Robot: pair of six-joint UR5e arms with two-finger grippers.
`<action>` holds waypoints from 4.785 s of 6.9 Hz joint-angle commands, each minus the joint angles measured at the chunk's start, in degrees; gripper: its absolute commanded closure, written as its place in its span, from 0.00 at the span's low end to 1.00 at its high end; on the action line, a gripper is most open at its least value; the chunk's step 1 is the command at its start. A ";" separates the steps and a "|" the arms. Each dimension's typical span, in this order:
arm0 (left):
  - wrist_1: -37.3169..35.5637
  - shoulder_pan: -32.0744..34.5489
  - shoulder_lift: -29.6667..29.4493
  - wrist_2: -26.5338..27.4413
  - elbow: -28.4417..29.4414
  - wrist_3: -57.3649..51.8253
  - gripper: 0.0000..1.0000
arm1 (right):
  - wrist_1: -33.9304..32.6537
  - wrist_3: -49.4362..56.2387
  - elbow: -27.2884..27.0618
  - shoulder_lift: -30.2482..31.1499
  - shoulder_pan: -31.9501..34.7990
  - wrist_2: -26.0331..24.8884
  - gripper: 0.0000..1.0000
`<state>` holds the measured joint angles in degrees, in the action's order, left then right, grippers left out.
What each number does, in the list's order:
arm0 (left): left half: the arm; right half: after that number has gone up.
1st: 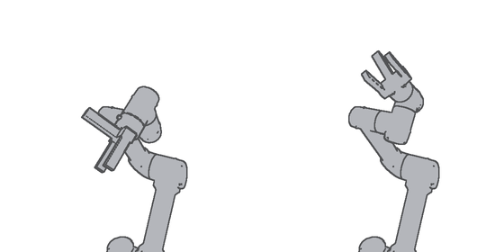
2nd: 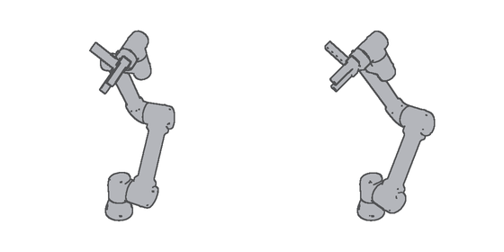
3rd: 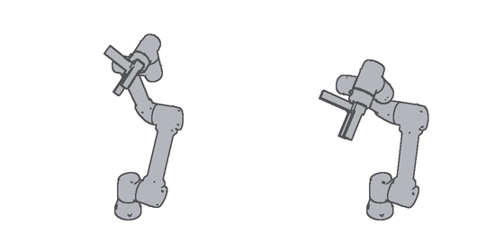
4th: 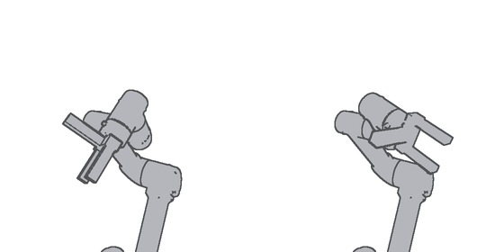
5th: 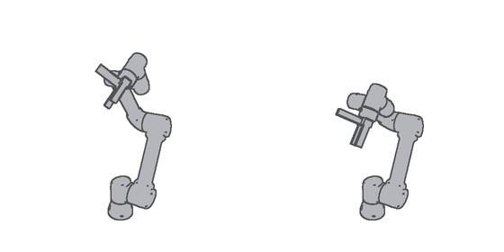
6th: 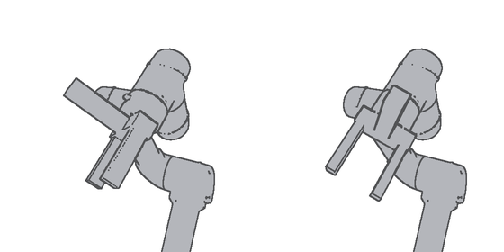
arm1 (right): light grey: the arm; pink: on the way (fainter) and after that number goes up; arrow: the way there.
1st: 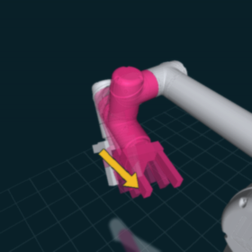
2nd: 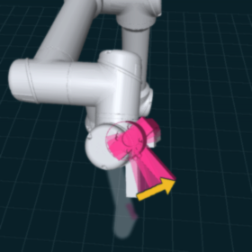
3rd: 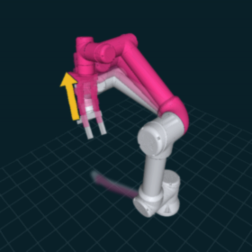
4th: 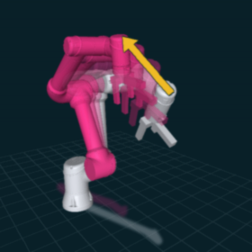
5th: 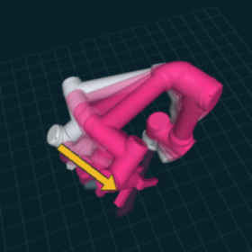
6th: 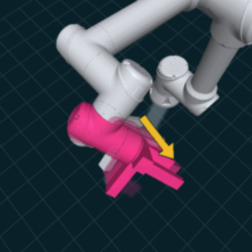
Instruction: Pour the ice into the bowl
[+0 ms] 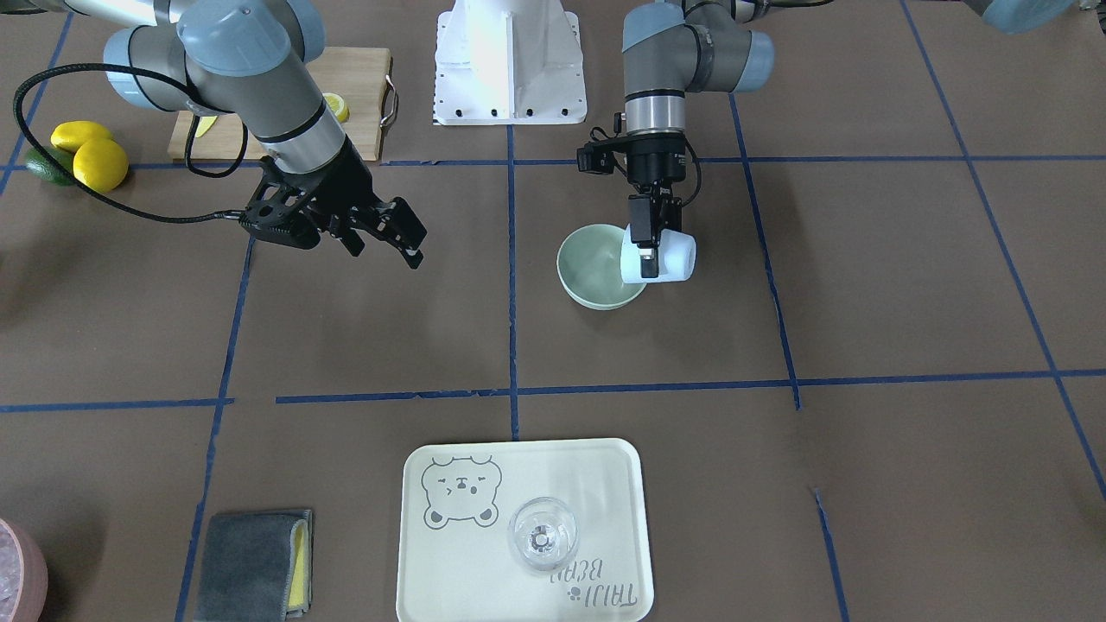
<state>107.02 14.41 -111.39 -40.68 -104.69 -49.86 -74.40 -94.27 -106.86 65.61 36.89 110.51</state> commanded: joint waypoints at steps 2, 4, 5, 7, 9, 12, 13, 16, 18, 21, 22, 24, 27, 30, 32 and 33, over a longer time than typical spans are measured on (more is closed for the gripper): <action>-7.16 -2.19 -0.68 2.27 -1.83 -6.22 1.00 | 0.04 0.13 -0.10 1.01 0.11 -0.03 0.00; -7.35 -2.28 -0.33 3.50 -1.58 1.01 1.00 | 0.04 0.22 -0.01 1.01 0.19 -0.03 0.00; -7.44 -2.28 0.02 2.20 -0.96 12.65 1.00 | 0.04 0.22 -0.01 1.19 0.46 -0.12 0.00; -7.44 -1.67 5.09 -3.78 -5.14 38.81 1.00 | 0.04 0.14 -0.01 0.93 0.81 -0.47 0.00; -7.35 -1.66 12.31 -5.73 -8.76 72.94 1.00 | 0.04 0.14 -0.01 0.75 0.81 -0.64 0.00; -6.12 -0.70 12.60 -5.55 -9.39 113.24 1.00 | 0.04 0.13 0.08 0.57 0.81 -0.82 0.00; -4.12 -0.09 14.16 -5.29 -9.83 121.32 1.00 | 0.04 0.13 0.08 0.57 0.81 -0.91 0.00; 17.87 0.27 28.44 1.82 -8.96 122.11 1.00 | 0.04 0.14 0.08 0.57 0.81 -0.91 0.00; 36.69 0.27 32.09 1.83 -0.13 118.07 1.00 | 0.04 0.13 -0.01 0.57 0.81 -0.91 0.00; 70.73 0.10 37.13 8.03 16.92 108.41 1.00 | 0.04 0.14 -0.27 0.75 0.81 -0.91 0.00; 71.05 0.09 36.51 8.42 18.45 108.65 1.00 | 0.04 0.13 -0.36 0.66 0.81 -0.99 0.00; 70.26 0.01 32.83 11.23 23.61 108.74 0.90 | -0.05 0.05 -0.36 0.57 0.81 -1.00 0.00; 70.78 -0.26 31.67 11.50 26.64 111.03 0.86 | 0.04 0.05 -0.28 0.40 0.72 -1.00 0.00; 70.61 -0.52 31.40 11.41 27.17 112.70 0.79 | -0.05 0.13 -0.62 0.92 1.33 -1.08 0.00; 70.61 -0.61 31.32 11.41 27.69 112.96 0.65 | -0.13 0.05 -0.89 0.93 1.52 -1.08 0.00; 70.61 -0.61 31.32 11.41 27.78 113.05 0.55 | -0.13 0.05 -0.89 0.75 1.51 -1.08 0.00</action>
<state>177.63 13.82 -80.04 -29.25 -77.08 63.06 -74.52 -94.19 -107.71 66.50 38.38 109.43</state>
